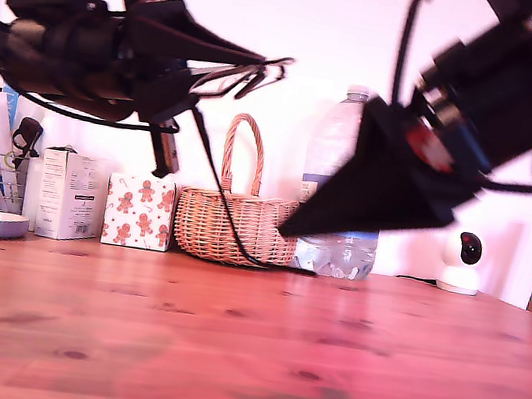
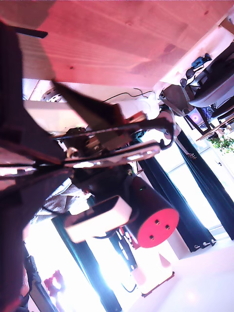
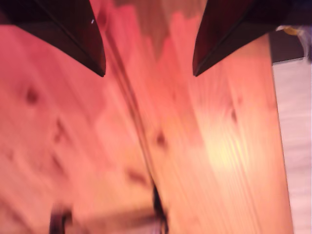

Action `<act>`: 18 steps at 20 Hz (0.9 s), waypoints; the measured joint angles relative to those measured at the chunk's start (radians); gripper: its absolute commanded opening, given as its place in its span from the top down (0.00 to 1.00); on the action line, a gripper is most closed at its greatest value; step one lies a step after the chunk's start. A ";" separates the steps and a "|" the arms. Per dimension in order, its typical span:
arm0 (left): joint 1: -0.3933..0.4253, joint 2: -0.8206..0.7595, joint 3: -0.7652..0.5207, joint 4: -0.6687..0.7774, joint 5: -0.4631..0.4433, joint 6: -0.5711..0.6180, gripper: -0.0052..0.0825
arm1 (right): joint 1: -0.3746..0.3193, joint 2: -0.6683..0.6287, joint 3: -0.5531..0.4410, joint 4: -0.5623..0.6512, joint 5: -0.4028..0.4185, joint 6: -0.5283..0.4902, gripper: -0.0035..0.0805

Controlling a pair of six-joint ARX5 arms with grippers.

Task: Pick up the glasses and close them, then place them back on the table

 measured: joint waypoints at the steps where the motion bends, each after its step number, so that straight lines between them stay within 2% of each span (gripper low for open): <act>1: -0.014 0.000 0.000 0.000 0.000 -0.002 0.97 | 0.004 0.003 0.000 0.015 0.005 -0.018 0.35; 6: -0.067 0.000 0.000 0.001 0.000 -0.020 0.97 | 0.006 0.080 0.000 0.052 0.008 -0.030 0.35; 11: -0.067 0.000 0.000 -0.001 0.000 -0.026 0.97 | 0.006 0.149 0.000 0.098 0.019 -0.031 0.35; 12: -0.066 0.000 0.000 -0.004 0.000 -0.026 0.97 | 0.006 0.170 0.000 0.122 0.045 -0.031 0.35; 15: -0.066 0.000 0.000 -0.010 0.000 -0.027 0.97 | -0.001 0.229 0.000 0.206 0.203 -0.087 0.35; 18: -0.066 0.000 0.000 -0.011 0.000 -0.027 0.97 | -0.060 0.236 0.000 0.358 0.305 -0.171 0.35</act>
